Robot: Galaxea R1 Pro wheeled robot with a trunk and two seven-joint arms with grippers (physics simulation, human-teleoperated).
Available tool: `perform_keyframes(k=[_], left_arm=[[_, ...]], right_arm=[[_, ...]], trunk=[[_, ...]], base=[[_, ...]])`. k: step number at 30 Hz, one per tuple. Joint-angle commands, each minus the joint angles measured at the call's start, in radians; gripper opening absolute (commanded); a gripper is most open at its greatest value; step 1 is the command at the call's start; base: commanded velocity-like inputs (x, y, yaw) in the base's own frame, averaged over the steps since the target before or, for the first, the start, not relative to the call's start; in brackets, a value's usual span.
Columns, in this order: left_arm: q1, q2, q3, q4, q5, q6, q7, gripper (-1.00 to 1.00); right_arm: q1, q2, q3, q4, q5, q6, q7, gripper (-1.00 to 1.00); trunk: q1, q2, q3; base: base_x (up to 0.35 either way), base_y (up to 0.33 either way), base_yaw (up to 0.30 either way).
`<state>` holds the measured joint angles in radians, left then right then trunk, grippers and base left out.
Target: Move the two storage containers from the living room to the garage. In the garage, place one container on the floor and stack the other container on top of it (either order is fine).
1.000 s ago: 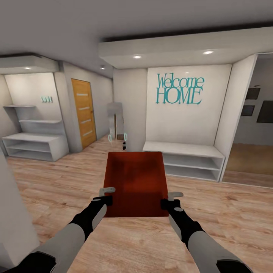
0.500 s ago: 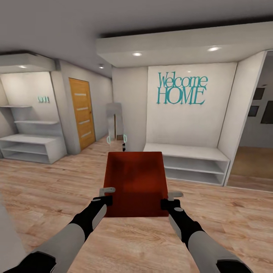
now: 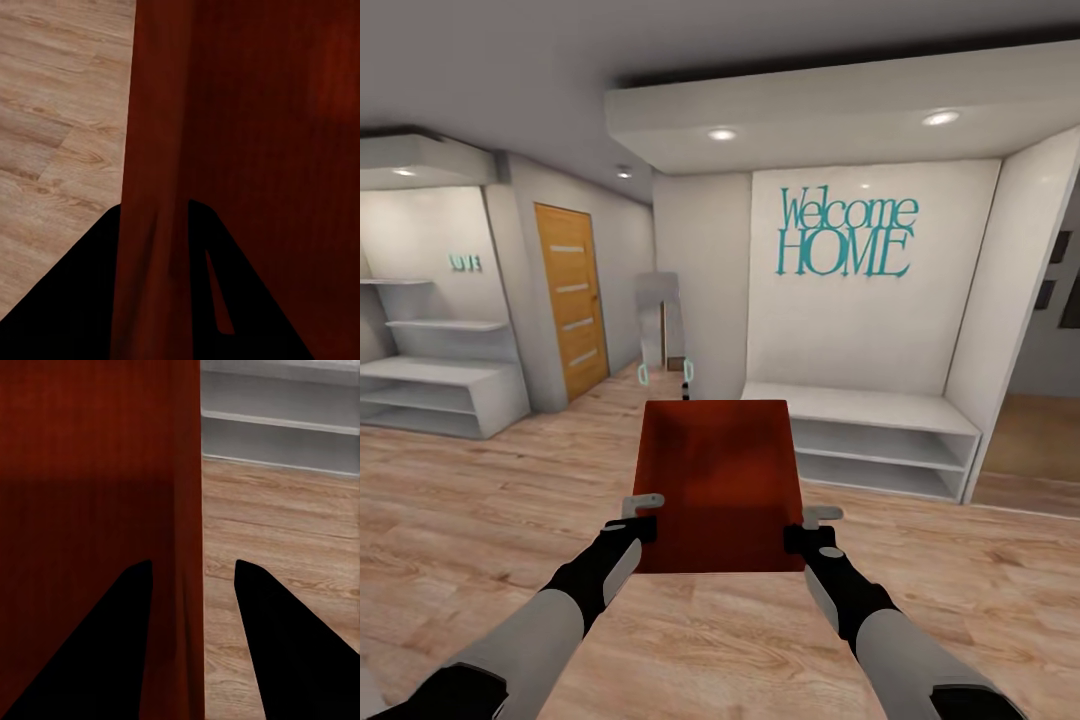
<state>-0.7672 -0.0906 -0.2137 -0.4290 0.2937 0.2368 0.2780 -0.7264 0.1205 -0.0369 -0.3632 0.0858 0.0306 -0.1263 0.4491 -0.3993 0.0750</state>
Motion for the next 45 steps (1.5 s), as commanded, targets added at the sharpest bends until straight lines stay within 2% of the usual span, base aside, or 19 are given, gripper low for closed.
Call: perform_keyframes(k=[1,23,45], left_arm=[[0.0,0.002,0.005,-0.002,-0.013,0.009,0.015,-1.0],[0.001,0.002,0.005,-0.002,-0.013,0.009,0.016,-1.0],[0.0,0.002,0.005,-0.002,-0.013,0.009,0.015,-1.0]], right_arm=[[-0.001,0.001,-0.032,-0.003,0.02,0.003,-0.015,-1.0],[-0.001,0.001,-0.032,-0.005,0.02,0.008,-0.015,-1.0],[-0.001,0.001,-0.032,-0.005,0.02,0.004,-0.016,-1.0]], trunk=[[0.001,-0.001,0.0],[0.001,-0.001,0.0],[0.001,-0.001,0.0]], base=[[0.323,0.0,0.0],[0.323,0.0,0.075],[0.323,0.0,0.26]])
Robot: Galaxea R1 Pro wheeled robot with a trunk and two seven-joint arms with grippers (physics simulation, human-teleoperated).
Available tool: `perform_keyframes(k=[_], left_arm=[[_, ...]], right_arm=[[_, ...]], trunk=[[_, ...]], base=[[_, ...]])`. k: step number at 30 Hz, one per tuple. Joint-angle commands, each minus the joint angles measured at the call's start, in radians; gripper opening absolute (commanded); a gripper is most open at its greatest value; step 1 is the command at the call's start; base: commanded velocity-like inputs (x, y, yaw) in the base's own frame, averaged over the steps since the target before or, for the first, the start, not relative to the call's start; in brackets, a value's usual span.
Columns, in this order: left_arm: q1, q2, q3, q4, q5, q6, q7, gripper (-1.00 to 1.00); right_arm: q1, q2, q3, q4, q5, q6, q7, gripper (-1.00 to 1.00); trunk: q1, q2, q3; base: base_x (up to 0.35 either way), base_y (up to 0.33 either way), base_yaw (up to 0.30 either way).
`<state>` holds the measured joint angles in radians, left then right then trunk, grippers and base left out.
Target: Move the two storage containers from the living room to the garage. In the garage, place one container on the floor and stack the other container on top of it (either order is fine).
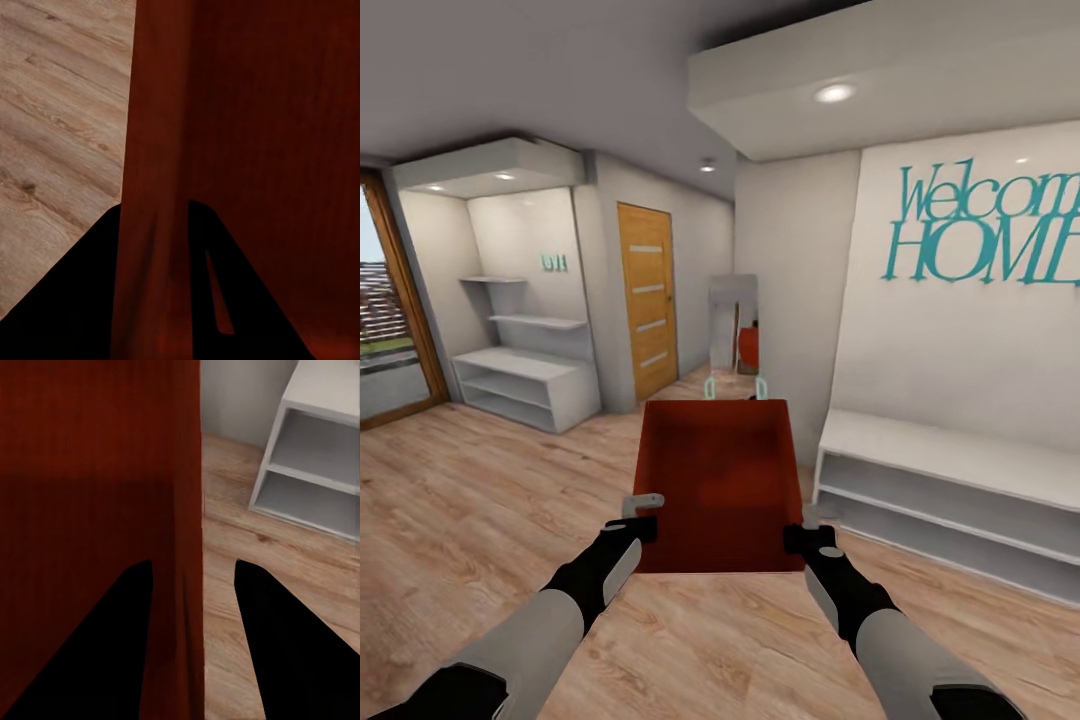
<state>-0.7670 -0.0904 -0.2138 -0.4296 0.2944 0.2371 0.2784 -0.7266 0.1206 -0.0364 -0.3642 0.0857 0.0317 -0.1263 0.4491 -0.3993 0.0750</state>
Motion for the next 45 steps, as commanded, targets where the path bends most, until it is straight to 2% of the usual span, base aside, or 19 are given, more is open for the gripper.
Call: perform_keyframes(k=[1,45], left_arm=[[0.0,0.001,0.005,-0.001,-0.014,0.008,0.015,-1.0],[0.0,0.001,0.006,-0.001,-0.014,0.008,0.015,-1.0]], right_arm=[[-0.001,0.001,-0.033,-0.004,0.02,0.003,-0.016,-1.0],[-0.001,0.0,-0.033,-0.004,0.02,0.002,-0.016,-1.0]], trunk=[[0.001,-0.001,0.0],[0.001,-0.001,0.0]], base=[[0.323,0.0,0.269],[0.323,0.0,0.269]])
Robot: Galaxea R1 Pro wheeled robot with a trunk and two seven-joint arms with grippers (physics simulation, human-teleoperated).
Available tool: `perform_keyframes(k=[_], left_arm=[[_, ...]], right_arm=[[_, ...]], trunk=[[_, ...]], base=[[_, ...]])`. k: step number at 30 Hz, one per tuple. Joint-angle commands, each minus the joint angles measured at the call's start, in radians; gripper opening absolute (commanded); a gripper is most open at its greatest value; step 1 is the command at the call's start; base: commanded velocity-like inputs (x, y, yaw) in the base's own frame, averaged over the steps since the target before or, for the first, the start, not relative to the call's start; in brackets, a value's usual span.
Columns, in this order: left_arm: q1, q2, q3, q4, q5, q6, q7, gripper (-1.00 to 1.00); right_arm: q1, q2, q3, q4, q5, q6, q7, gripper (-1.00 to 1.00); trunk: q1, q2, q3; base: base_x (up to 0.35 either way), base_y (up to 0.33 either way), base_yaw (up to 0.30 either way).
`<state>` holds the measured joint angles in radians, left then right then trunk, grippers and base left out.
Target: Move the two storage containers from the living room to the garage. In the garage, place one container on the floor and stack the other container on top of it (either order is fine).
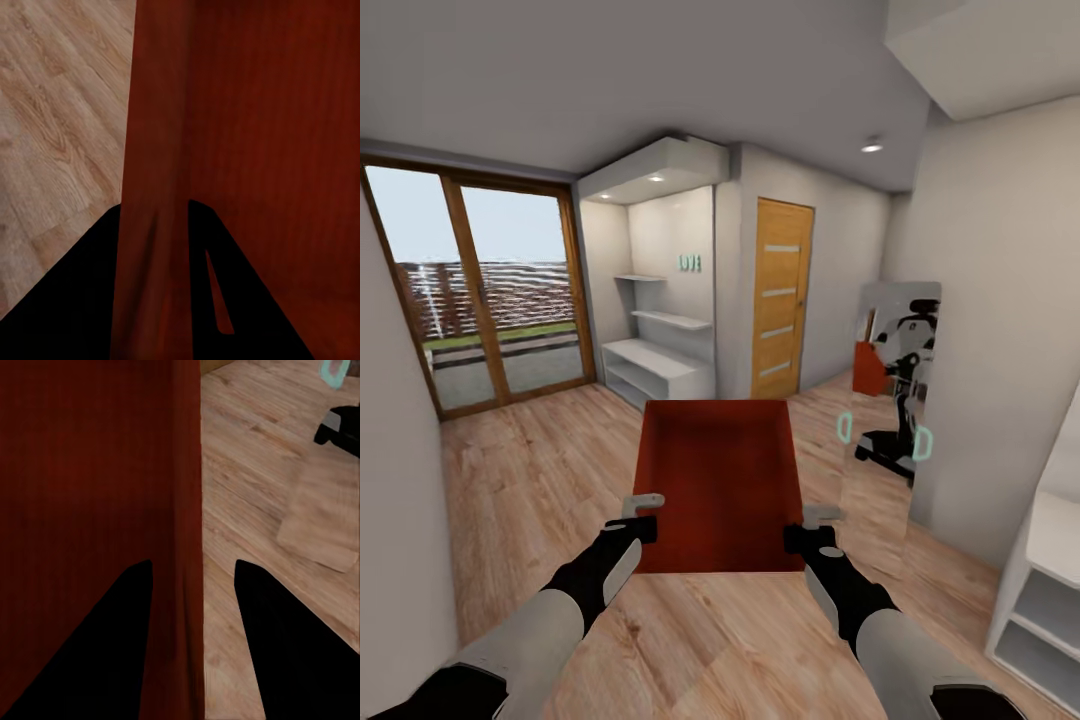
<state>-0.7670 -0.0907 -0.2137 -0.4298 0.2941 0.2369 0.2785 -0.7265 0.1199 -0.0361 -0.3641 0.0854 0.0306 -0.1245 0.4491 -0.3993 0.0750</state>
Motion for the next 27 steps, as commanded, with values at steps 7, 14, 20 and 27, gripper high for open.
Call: perform_keyframes(k=[7,14,20,27], left_arm=[[0.0,0.002,0.005,-0.001,-0.013,0.009,0.015,-1.0],[0.0,0.002,0.005,-0.001,-0.013,0.009,0.015,-1.0],[0.0,0.002,0.005,-0.001,-0.013,0.009,0.015,-1.0],[0.0,0.002,0.006,-0.001,-0.013,0.009,0.015,-1.0]], right_arm=[[-0.001,-0.001,-0.033,-0.004,0.02,0.002,-0.017,-1.0],[-0.001,-0.001,-0.034,-0.004,0.02,0.002,-0.017,-1.0],[-0.001,-0.001,-0.033,-0.004,0.02,0.003,-0.017,-1.0],[-0.001,0.0,-0.033,-0.004,0.02,0.002,-0.017,-1.0]], trunk=[[0.001,-0.001,0.0],[0.001,-0.001,0.0],[0.001,-0.001,0.0],[0.001,-0.001,0.0]], base=[[0.323,0.0,0.138],[0.323,0.0,0.004],[0.323,0.0,0.0],[0.323,0.0,0.0]])
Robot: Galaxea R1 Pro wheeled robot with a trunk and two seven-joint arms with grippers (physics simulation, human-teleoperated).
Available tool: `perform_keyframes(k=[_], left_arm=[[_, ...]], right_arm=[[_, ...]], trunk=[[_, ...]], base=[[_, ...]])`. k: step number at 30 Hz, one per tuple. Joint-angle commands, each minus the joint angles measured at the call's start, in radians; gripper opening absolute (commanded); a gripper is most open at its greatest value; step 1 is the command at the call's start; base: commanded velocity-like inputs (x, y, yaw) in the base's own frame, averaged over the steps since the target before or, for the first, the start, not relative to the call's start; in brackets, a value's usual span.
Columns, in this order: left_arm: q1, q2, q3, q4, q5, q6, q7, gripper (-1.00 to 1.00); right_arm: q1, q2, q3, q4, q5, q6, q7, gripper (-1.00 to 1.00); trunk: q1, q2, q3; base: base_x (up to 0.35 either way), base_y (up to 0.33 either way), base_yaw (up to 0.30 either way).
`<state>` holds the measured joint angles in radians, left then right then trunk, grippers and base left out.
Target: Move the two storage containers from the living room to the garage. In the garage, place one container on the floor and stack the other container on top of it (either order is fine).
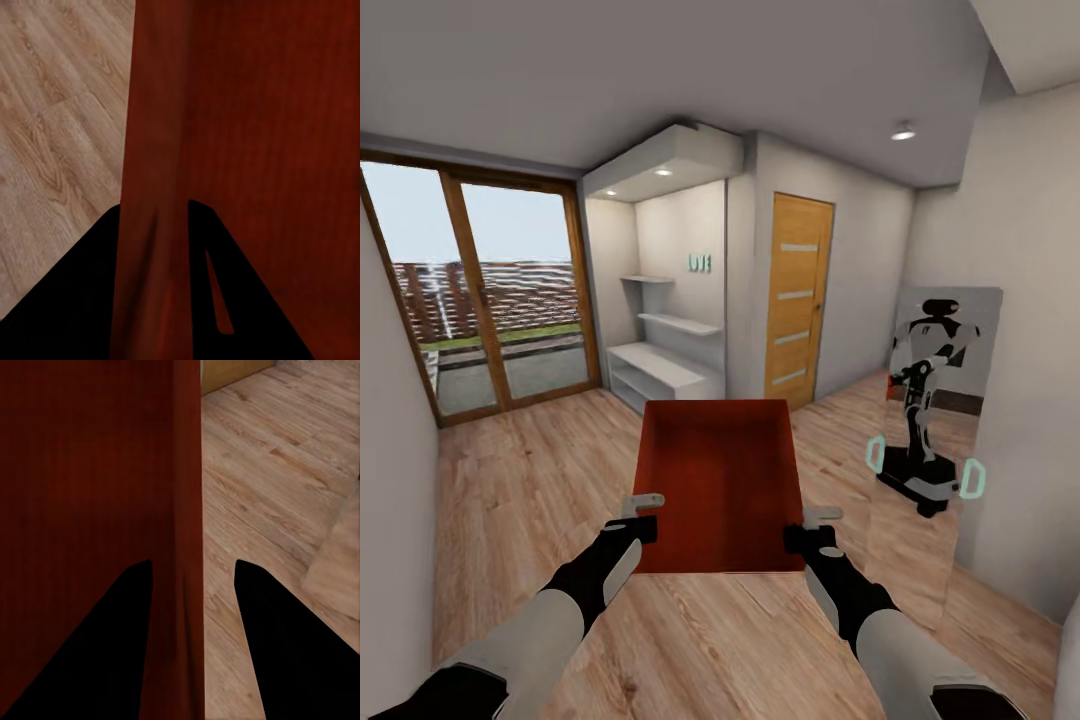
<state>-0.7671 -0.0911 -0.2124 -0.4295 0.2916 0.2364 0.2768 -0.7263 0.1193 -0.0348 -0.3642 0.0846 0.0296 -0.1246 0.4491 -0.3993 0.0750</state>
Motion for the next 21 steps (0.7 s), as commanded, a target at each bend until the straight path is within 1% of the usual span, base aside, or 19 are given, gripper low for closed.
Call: perform_keyframes(k=[1,21], left_arm=[[0.0,0.002,0.005,-0.002,-0.011,0.009,0.017,-1.0],[0.0,0.002,0.004,-0.002,-0.011,0.009,0.017,-1.0]], right_arm=[[-0.001,0.0,-0.034,-0.004,0.021,0.003,-0.017,-1.0],[-0.001,0.001,-0.034,-0.004,0.021,0.004,-0.017,-1.0]], trunk=[[0.001,-0.001,0.0],[0.001,-0.001,0.0]], base=[[0.323,0.0,0.0],[0.323,0.0,0.0]])
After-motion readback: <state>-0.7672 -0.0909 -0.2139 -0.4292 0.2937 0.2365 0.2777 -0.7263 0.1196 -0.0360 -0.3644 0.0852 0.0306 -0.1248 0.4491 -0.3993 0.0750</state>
